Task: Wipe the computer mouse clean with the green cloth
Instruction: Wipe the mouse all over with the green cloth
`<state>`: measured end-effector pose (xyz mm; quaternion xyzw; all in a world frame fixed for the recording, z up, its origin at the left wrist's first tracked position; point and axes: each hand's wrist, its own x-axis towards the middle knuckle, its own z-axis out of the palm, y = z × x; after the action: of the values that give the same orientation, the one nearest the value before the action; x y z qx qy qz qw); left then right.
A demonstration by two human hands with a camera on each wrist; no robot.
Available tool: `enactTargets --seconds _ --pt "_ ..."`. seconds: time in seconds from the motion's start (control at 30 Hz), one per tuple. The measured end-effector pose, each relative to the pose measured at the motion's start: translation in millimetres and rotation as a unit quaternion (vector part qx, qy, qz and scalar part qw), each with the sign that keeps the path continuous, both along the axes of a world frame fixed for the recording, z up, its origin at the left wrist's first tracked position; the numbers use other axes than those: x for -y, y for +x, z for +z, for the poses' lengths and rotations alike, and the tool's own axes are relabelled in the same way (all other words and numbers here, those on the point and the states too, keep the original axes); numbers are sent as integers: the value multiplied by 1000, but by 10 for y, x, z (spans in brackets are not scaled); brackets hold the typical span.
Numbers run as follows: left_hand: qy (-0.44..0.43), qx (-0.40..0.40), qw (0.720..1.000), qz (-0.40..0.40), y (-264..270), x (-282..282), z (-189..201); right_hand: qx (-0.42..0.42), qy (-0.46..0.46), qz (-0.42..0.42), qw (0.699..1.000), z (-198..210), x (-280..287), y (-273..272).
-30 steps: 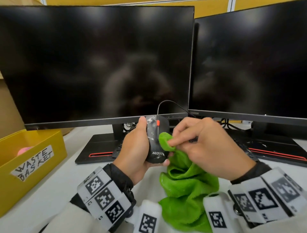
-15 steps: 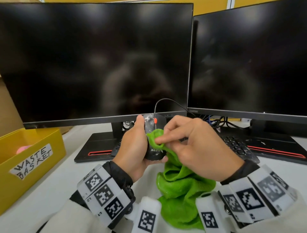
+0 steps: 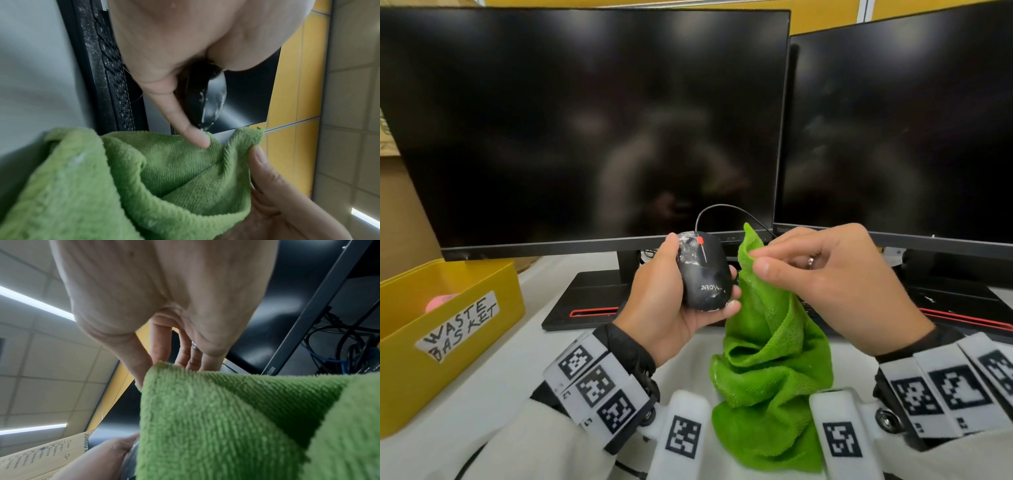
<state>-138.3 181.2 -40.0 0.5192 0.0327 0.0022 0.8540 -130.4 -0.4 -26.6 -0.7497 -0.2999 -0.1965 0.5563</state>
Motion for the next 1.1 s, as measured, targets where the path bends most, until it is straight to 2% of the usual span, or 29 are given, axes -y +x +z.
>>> enactTargets --seconds 0.2,0.47,0.67,0.8,0.93,1.1 --pt "-14 9 1000 -21 -15 37 -19 23 -25 11 999 -7 -66 -33" --pt "-16 19 1000 -15 -6 66 -49 63 -189 -4 980 -40 -210 -62" --pt "-36 31 999 -6 0 96 -59 66 -182 -50 980 8 -138 -26" --pt "2 38 999 10 13 81 -92 84 -235 -45 967 -35 -284 -85" --pt "-9 38 999 14 7 84 -54 60 -233 -97 966 -26 -94 2" --pt "-18 37 999 20 3 113 -43 72 -185 -45 979 -3 -197 -80"
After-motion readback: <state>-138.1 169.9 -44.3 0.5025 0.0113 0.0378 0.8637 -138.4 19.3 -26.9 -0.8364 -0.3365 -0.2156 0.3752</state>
